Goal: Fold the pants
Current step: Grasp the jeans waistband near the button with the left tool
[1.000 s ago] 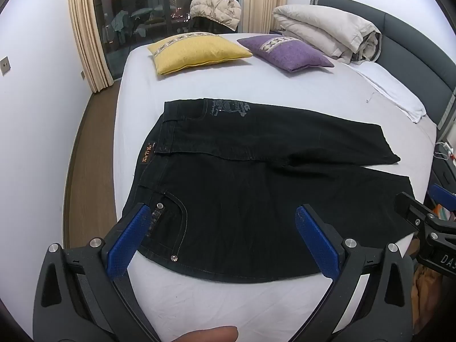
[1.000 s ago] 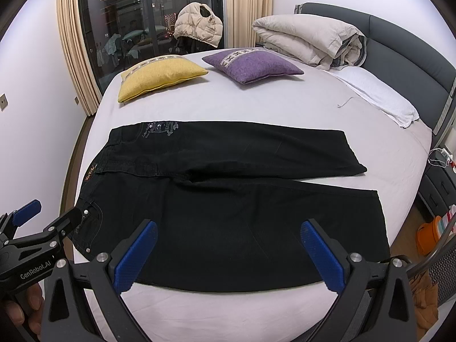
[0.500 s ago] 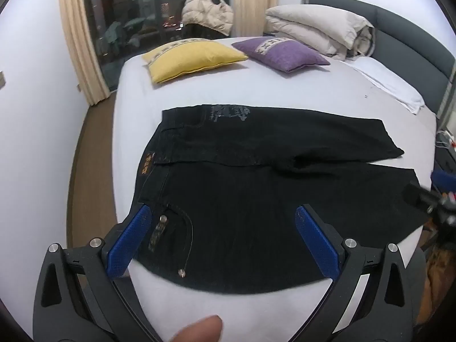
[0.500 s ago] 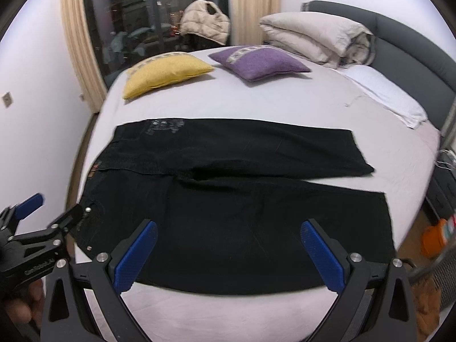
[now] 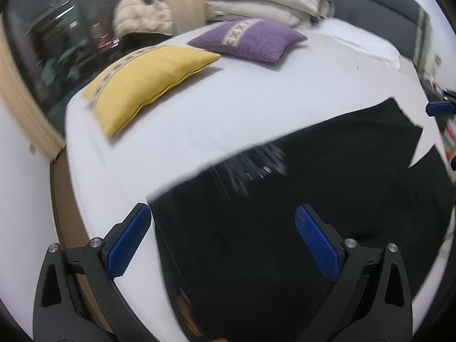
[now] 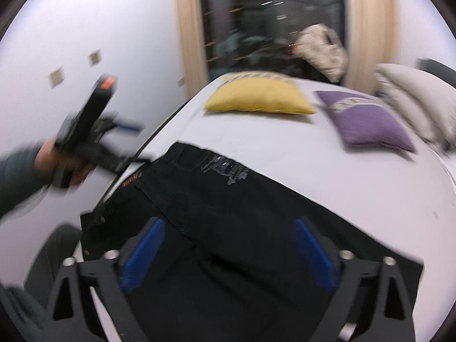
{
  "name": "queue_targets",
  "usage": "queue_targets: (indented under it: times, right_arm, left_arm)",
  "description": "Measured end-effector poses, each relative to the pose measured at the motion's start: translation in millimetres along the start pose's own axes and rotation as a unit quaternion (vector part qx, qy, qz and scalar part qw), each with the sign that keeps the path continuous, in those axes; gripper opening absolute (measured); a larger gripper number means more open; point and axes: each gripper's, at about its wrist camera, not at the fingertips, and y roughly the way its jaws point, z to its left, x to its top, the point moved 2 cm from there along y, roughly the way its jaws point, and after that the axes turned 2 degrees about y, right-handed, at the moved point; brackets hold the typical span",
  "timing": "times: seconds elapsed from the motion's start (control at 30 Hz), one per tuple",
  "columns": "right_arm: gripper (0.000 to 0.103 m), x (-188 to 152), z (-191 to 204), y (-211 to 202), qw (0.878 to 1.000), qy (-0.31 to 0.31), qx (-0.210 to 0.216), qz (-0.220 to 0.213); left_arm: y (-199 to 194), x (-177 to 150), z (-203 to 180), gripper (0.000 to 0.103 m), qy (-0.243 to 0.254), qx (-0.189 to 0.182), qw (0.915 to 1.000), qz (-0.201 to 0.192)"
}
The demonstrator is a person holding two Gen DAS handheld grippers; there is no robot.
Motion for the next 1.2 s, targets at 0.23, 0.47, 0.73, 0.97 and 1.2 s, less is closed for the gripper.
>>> queue_targets:
  times: [0.23,0.47,0.73,0.97,1.2]
  right_arm:
    - [0.071,28,-56,72,0.997,-0.026,0.061,0.031]
    - [0.069,26,-98,125,0.993,-0.020,0.092,0.067]
    - [0.068,25,-108,149,0.990,-0.032,0.104,0.093]
    - [0.062,32,-112,166,0.987,-0.042,0.108,0.115]
    - [0.047,41,-118,187,0.984,-0.053,0.107,0.135]
  left_arm:
    - [108,58,45,0.090,0.083,-0.092,0.9885,0.086]
    - [158,44,40,0.069,0.114,-0.179,0.9636,0.163]
    - [195,33,45,0.058,0.078,-0.233,0.9496,0.194]
    - [199,35,38,0.014,0.092,-0.230,0.9488,0.196]
    - [178,26,6,0.006,0.142,-0.183,0.9622,0.143]
